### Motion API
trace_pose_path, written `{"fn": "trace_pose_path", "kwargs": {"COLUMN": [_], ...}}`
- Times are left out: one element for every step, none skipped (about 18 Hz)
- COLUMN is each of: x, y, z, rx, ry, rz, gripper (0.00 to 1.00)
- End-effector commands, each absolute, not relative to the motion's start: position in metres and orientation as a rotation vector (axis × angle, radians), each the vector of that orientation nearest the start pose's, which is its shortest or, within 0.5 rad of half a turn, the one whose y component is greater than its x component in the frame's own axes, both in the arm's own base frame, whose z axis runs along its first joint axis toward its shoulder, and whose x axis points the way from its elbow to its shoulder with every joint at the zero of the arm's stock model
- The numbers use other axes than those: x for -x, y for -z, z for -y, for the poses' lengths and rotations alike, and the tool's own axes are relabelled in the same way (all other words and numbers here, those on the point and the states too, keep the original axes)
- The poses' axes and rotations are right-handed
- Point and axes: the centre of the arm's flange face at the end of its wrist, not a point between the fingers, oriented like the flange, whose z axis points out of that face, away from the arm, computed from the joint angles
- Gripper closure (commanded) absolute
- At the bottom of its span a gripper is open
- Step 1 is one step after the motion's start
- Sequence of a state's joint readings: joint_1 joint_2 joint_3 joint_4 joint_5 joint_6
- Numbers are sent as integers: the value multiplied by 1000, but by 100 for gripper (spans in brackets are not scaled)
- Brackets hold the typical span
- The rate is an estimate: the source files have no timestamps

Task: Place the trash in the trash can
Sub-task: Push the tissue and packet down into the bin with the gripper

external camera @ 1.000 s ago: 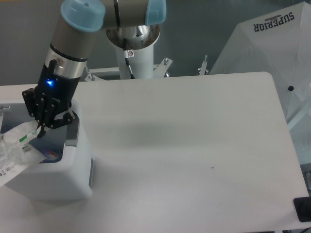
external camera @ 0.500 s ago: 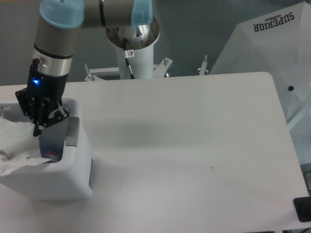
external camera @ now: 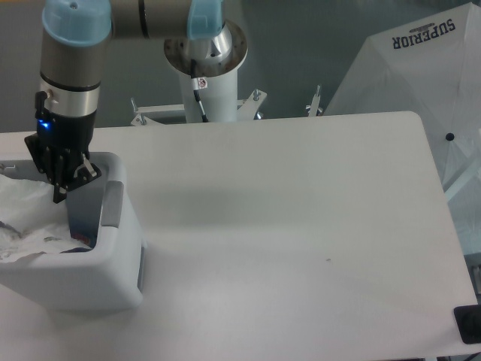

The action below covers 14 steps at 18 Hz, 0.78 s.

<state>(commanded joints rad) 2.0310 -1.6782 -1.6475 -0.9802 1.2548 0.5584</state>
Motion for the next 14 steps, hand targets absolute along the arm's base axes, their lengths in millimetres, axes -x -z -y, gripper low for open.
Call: {"fn": "trace_pose_path", "kwargs": {"x": [102,102,102,102,102,102,102,103,104,103,103,105,106,106], "y": [-465,-463,-463,-462,-461,-461,-462,-463,-464,-467,-470,-472,-479,-485], "z": [-575,-575,-577,-576,-576,-576,-576,-577,-577,-575,-574,-574,-574,-572], "rx": [2628,2631,2633,2634,2637,2636,2631,2625,2622,2619,2614,2609,2599,2589], "ry": [103,106,108,109,111,111,107,102,99,99,94,92,88,81], "rz": [-212,-211,-209,-208,-206,-204,-203,-204,-205,-204,-203,-198,-196,-194], "gripper": [88,83,78,78,78,77,62,32,25,23,19,15,12,9]}}
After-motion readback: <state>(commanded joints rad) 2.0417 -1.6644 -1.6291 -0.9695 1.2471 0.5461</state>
